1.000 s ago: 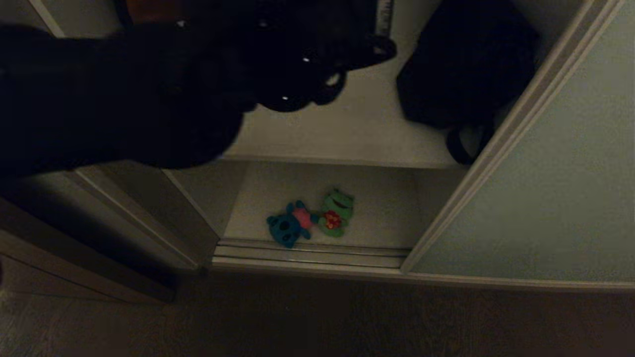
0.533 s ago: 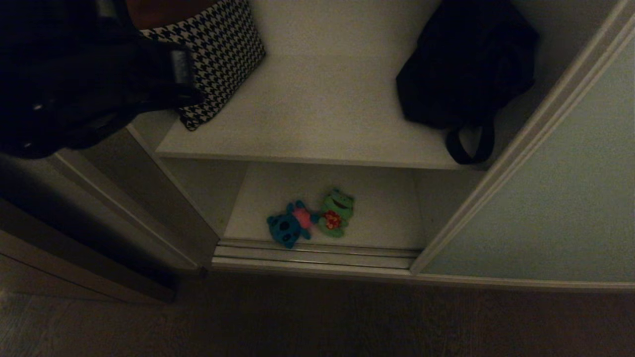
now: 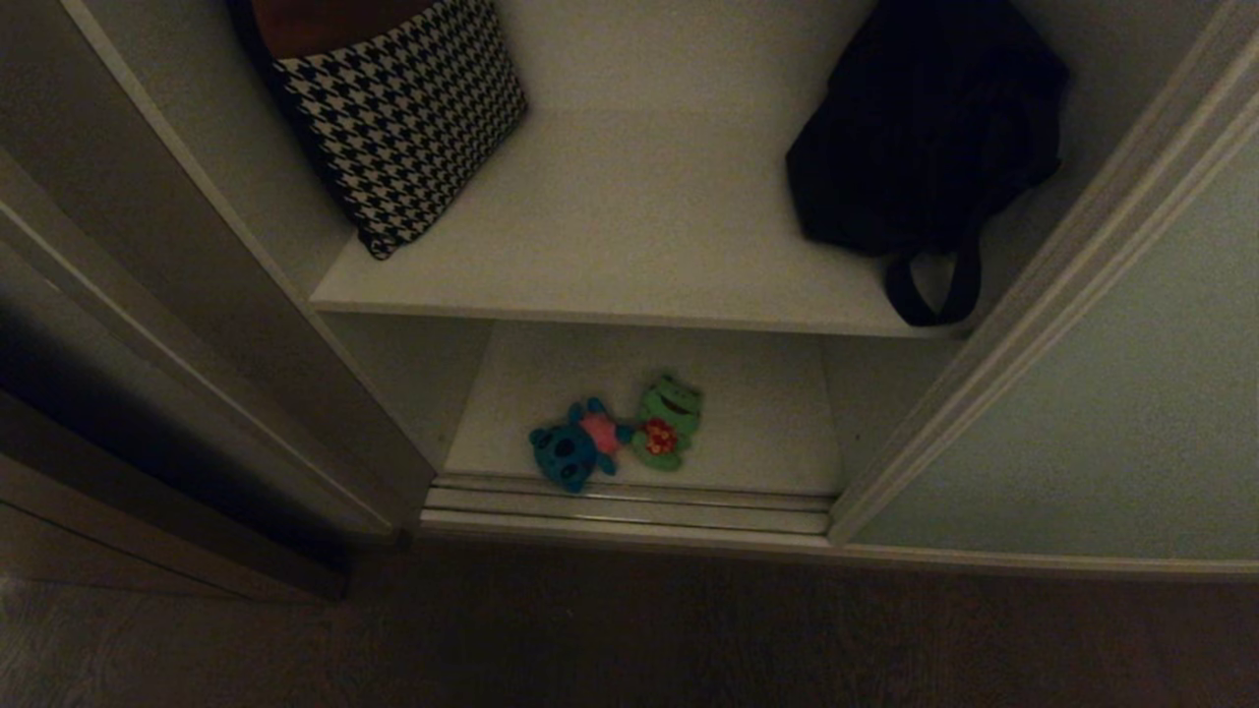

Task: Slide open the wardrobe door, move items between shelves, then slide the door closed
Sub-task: Open the door, then place the blue doll on the higher shelf

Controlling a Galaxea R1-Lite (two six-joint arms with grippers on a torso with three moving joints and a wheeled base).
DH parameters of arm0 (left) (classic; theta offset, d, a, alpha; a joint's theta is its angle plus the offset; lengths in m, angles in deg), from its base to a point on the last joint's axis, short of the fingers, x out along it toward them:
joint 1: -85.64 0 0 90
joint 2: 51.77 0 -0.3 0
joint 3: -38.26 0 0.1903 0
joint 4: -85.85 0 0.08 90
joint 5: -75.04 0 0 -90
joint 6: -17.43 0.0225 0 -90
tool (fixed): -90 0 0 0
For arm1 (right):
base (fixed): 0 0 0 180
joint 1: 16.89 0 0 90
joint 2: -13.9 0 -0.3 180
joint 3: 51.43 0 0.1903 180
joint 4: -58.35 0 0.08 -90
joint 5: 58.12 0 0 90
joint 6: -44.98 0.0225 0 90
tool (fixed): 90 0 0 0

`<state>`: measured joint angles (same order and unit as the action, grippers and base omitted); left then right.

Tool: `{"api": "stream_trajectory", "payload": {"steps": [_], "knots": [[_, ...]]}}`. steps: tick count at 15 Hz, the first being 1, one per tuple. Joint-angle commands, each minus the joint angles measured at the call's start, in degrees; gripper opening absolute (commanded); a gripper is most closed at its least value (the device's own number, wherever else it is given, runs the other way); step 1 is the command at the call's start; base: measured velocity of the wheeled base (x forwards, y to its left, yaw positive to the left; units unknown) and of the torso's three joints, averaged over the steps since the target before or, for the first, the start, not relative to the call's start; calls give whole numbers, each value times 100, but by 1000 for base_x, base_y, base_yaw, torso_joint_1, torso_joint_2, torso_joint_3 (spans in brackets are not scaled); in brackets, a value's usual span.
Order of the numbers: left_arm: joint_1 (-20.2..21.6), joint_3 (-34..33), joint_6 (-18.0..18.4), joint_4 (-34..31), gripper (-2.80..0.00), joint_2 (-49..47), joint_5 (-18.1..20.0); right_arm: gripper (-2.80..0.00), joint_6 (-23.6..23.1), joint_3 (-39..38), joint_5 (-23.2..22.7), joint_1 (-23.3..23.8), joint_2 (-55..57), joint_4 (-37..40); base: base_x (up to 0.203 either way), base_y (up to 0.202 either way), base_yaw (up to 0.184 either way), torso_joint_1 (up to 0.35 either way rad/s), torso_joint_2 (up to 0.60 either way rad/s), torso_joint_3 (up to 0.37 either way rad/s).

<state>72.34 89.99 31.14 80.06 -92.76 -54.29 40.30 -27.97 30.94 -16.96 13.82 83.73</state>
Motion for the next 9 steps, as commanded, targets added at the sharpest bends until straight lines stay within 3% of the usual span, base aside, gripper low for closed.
{"api": "stream_trajectory", "payload": {"steps": [1, 4, 6, 9], "knots": [[218, -1068, -2, -45, -280, 1510, -1, -280, -6, -1, -3, -1, -1, 1, 0, 0, 0, 0, 0, 0], [350, -2199, -133, -91, -280, 2411, 243, -280, -6, -1, -3, -1, -1, 1, 0, 0, 0, 0, 0, 0], [381, -2807, -599, 82, -280, 2491, 571, -280, -6, -1, -3, -1, -1, 1, 0, 0, 0, 0, 0, 0], [389, -2838, -1425, -522, -280, 2507, 2139, -280, -6, -1, -3, -1, -1, 1, 0, 0, 0, 0, 0, 0]]}}
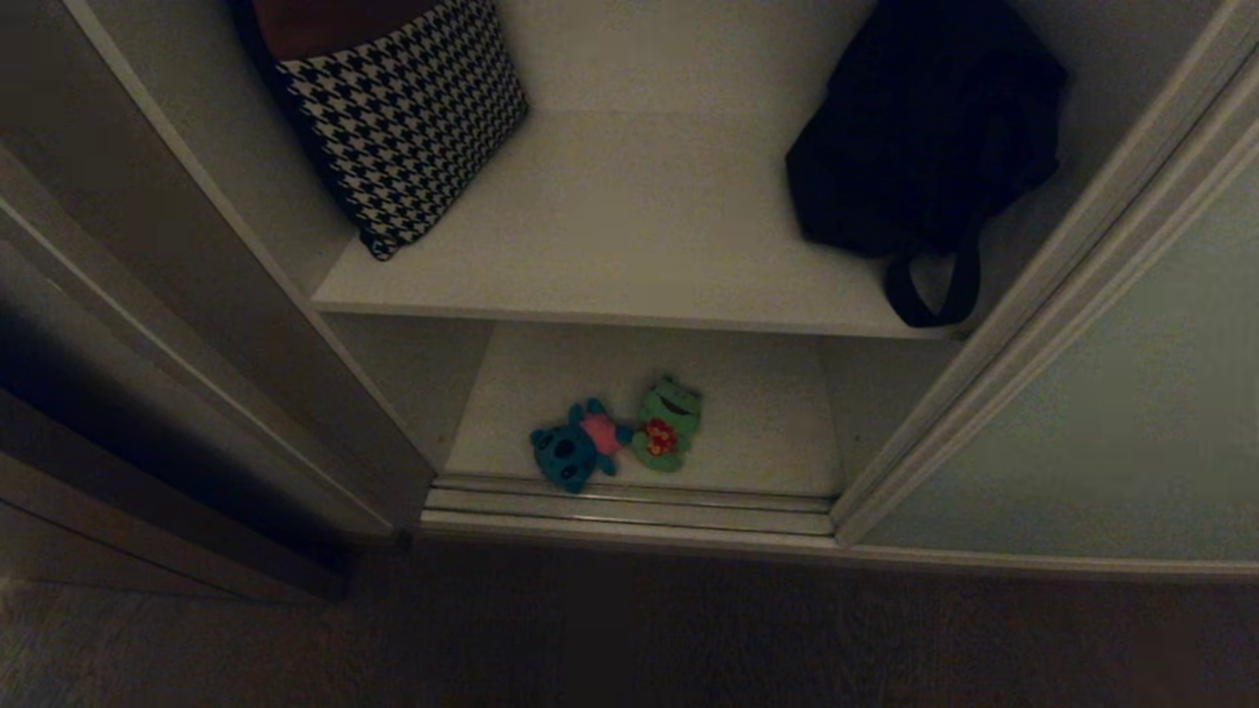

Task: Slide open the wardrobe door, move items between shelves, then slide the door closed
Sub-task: Place the blue doll on the higher shelf

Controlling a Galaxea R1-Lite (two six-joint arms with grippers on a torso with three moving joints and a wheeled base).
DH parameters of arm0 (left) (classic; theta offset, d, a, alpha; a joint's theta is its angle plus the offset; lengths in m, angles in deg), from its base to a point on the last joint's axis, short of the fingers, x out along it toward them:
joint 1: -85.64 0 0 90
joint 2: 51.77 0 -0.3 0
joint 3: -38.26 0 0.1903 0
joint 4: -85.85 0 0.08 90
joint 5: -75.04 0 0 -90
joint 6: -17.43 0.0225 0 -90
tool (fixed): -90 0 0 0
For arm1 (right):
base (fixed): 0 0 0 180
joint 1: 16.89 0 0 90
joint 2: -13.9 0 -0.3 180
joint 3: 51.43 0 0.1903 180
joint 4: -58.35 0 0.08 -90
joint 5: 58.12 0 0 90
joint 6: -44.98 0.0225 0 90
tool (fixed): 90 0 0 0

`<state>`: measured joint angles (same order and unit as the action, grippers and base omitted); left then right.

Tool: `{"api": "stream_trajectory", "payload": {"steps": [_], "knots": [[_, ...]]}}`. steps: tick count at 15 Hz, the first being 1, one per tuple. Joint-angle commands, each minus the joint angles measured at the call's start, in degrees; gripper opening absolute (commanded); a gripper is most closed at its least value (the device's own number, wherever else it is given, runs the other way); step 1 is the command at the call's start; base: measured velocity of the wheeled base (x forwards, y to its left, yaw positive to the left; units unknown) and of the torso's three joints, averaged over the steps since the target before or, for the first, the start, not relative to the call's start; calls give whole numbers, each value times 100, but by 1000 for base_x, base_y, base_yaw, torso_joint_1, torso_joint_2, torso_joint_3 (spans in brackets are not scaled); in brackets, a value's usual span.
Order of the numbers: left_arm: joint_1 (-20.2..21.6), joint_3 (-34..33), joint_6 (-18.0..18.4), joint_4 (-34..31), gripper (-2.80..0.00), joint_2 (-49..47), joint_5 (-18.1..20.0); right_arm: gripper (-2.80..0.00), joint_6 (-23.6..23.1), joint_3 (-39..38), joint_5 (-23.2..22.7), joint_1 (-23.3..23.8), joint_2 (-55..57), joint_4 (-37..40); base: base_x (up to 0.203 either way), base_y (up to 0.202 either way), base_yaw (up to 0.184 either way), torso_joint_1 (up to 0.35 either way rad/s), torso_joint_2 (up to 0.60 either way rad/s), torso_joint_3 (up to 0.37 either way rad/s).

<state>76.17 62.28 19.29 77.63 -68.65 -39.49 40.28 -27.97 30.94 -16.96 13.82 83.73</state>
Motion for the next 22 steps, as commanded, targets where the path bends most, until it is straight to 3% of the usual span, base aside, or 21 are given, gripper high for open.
{"api": "stream_trajectory", "payload": {"steps": [1, 2, 4, 6, 9, 11, 13, 16, 18, 20, 22], "knots": [[7, -53, -542, -518, -280, 97, 711, -280, -4, -1, -3, -1, -1, 1, 0, 0, 0, 0, 0, 0], [7, -35, -721, -599, -280, 94, 609, -280, -4, -1, -3, -1, -10, 1, 0, 0, 0, 0, 0, 0], [8, -12, -582, -641, -280, 89, 27, -280, -4, -1, -3, -1, -2, 1, 0, 0, 0, 0, 0, 0], [7, -48, -262, -535, -280, 88, 416, -280, -4, -1, -3, -1, -1, 1, 0, 0, 0, 0, 0, 0], [0, -64, -190, -461, -280, 15, 818, -280, -4, -1, -3, -1, -2, 1, 0, 0, 0, 0, 0, 0], [440, -64, -71, -489, -280, 44, 1115, -280, -4, -1, -3, -1, -1, 1, 0, 0, 0, 0, 0, 0], [710, -65, 99, -759, -280, 813, 1826, -280, -4, -1, -3, -1, -4, 1, 0, 0, 0, 0, 0, 0], [872, -62, 274, -1360, -280, 1719, 2470, -280, -4, -1, -3, -1, -1, 1, 0, 0, 0, 0, 0, 0], [912, -65, 211, -1488, -280, 1688, 2587, -280, -4, -1, -3, -1, -1, 1, 0, 0, 0, 0, 0, 0], [912, -65, -253, -1451, -280, 1688, 2523, -280, -4, -1, -3, -1, -1, 1, 0, 0, 0, 0, 0, 0], [912, -65, -379, -1436, -280, 1688, 2479, -280, -4, -1, -3, -1, -5, 1, 0, 0, 0, 0, 0, 0]]}}
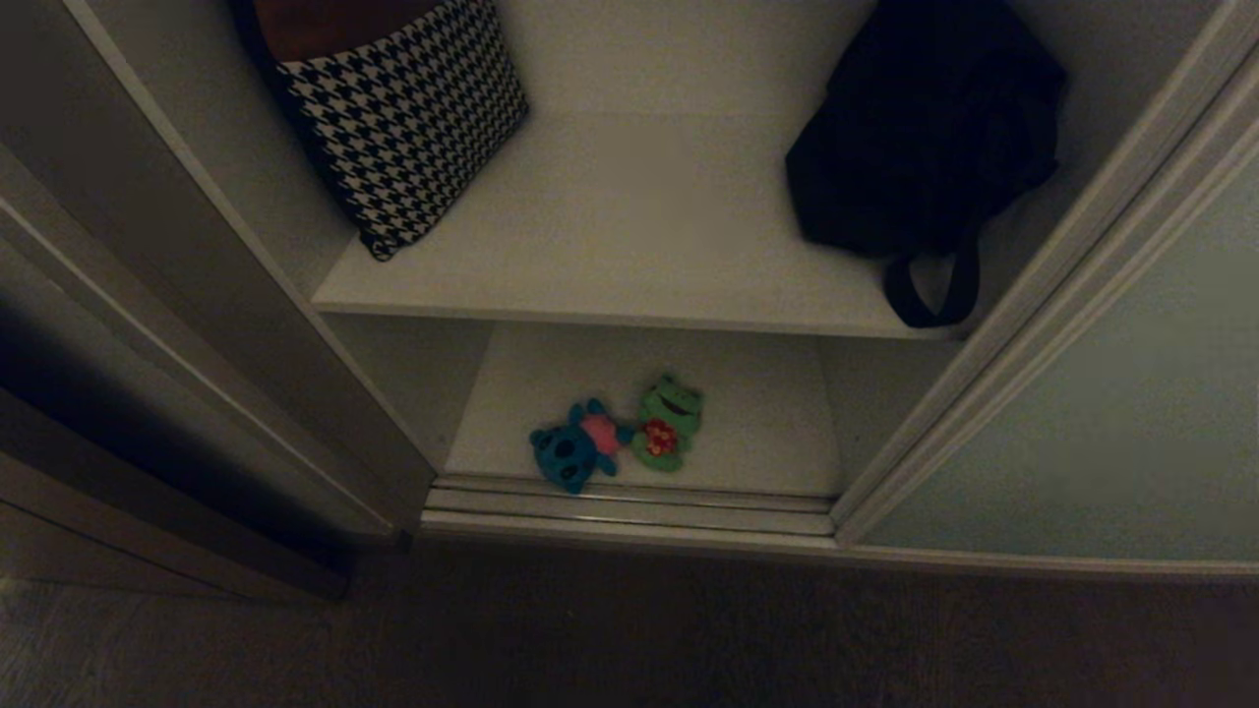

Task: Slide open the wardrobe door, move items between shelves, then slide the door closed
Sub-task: Place the blue doll on the higher shelf

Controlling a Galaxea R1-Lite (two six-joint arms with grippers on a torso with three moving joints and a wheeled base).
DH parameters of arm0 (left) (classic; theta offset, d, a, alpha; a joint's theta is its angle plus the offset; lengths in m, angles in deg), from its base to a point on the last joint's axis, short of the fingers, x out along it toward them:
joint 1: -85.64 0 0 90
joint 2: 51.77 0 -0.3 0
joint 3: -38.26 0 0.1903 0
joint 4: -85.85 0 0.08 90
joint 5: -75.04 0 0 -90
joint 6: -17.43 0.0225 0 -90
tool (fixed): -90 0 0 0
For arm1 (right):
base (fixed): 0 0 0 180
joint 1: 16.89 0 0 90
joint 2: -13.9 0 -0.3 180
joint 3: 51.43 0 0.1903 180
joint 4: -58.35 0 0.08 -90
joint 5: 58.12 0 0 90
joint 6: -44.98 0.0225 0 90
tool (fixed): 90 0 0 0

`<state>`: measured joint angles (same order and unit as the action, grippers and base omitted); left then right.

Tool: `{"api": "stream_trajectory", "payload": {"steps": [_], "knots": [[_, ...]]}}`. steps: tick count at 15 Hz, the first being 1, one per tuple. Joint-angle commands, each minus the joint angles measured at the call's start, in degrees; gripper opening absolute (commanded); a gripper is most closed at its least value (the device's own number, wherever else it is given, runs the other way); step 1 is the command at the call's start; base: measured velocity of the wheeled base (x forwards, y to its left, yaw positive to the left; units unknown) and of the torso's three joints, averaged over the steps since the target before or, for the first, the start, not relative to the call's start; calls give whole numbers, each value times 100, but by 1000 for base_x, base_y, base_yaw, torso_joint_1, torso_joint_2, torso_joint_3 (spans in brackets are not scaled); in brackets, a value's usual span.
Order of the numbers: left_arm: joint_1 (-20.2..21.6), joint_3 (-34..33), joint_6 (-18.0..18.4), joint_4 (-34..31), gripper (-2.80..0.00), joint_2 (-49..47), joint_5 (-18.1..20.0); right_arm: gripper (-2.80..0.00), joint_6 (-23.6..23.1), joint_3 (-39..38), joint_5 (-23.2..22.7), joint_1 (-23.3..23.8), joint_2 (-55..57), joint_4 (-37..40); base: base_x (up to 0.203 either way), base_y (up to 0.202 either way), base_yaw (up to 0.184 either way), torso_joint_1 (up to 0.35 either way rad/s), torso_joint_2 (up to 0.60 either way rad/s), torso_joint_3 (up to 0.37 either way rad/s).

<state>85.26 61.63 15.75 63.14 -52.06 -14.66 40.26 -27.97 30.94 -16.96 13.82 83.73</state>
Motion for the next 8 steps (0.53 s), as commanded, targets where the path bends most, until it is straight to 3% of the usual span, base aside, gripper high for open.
{"api": "stream_trajectory", "payload": {"steps": [1, 8], "knots": [[3, 0, -25, 13, -280, 29, -4, -280, -2, -1, -3, -1, -3, 1, 0, 0, 0, 0, 0, 0], [3, 21, -8, -39, -280, 38, -4, -280, -2, -1, -3, -1, -1, 1, 0, 0, 0, 0, 1, -5]]}}
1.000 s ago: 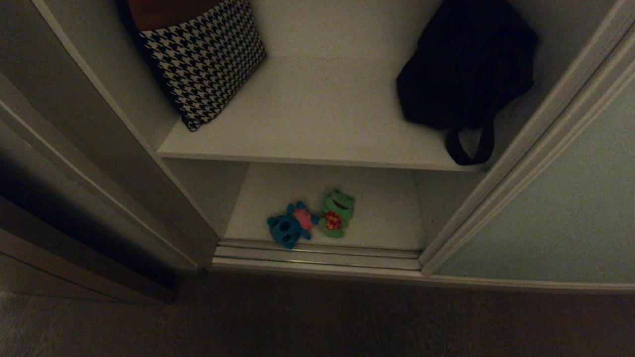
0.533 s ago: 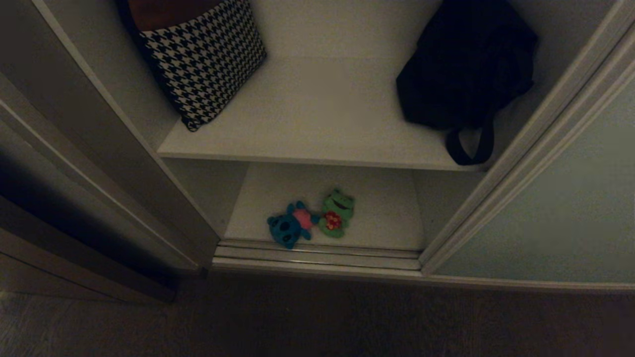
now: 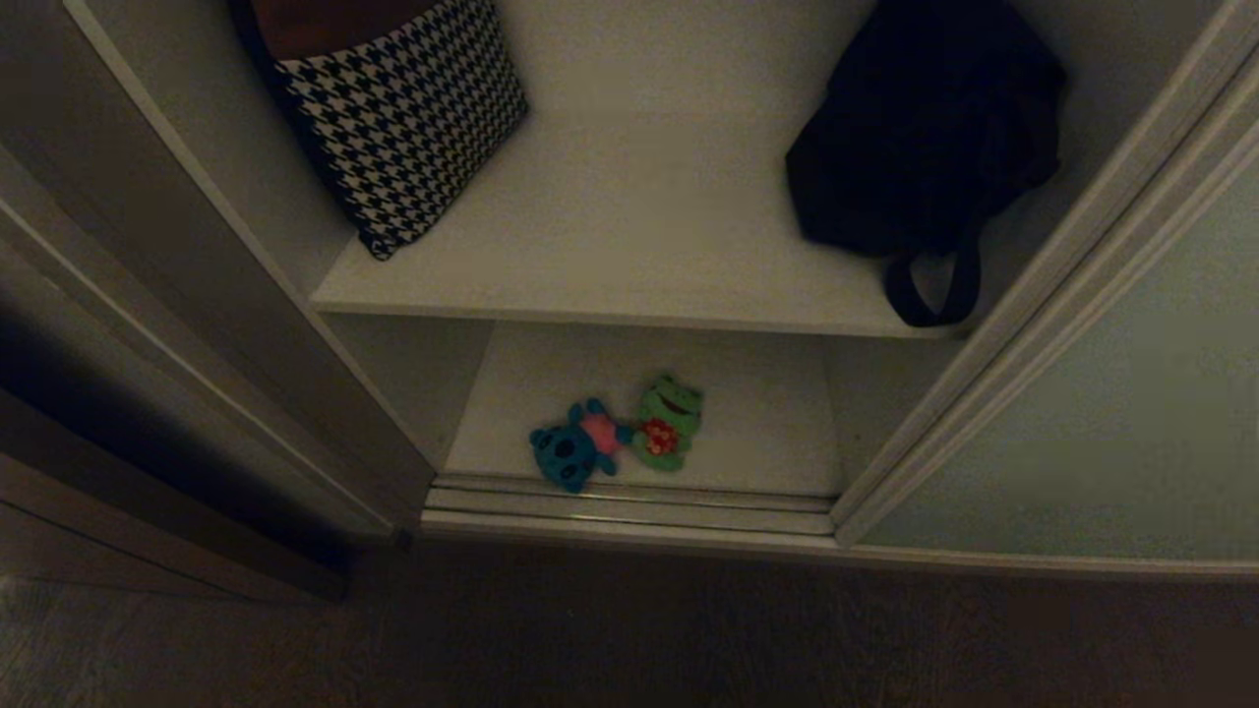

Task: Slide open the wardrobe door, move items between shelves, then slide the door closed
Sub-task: Place the blue doll on the higher shelf

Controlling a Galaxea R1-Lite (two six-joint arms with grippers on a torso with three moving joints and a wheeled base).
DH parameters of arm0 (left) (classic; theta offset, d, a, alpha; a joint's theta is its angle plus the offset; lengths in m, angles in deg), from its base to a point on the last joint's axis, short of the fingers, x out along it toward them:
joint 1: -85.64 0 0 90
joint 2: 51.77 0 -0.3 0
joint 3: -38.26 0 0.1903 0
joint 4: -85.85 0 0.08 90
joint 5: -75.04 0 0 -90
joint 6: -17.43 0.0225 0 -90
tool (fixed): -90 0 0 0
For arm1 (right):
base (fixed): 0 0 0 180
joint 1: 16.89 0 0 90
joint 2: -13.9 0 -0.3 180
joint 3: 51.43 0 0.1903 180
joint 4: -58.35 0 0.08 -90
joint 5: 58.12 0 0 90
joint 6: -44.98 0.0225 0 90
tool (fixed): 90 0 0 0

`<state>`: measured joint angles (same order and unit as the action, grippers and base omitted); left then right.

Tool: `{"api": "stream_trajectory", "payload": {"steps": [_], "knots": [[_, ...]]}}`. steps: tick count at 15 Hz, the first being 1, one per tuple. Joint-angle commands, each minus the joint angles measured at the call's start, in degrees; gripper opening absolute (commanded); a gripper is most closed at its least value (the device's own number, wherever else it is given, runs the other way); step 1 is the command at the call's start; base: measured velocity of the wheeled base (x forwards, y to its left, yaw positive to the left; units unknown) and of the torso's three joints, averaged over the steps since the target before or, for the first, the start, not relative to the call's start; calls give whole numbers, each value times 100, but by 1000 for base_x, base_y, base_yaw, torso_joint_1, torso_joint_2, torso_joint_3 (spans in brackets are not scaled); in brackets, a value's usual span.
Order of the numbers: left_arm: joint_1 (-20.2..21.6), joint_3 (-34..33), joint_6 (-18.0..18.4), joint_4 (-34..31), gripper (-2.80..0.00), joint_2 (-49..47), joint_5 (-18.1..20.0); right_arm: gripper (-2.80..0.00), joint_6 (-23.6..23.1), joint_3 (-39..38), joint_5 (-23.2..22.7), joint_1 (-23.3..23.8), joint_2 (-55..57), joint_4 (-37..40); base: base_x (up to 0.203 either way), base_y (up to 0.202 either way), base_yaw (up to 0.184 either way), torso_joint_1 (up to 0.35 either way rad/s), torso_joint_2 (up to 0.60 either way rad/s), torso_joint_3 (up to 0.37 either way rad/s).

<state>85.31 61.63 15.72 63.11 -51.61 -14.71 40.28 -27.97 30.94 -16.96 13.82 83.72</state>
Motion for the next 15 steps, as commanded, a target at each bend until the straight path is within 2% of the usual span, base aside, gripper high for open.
{"api": "stream_trajectory", "payload": {"steps": [1, 15], "knots": [[-2, 26, 4, -45, -280, -8, 2, -280, -4, -1, -3, -1, -2, 2, 0, 0, 0, 3, 3, -114], [-2, 35, 4, -62, -280, -16, 2, -280, -4, -1, -3, -1, -10, 2, 0, 0, 0, 4, 1, -190]]}}
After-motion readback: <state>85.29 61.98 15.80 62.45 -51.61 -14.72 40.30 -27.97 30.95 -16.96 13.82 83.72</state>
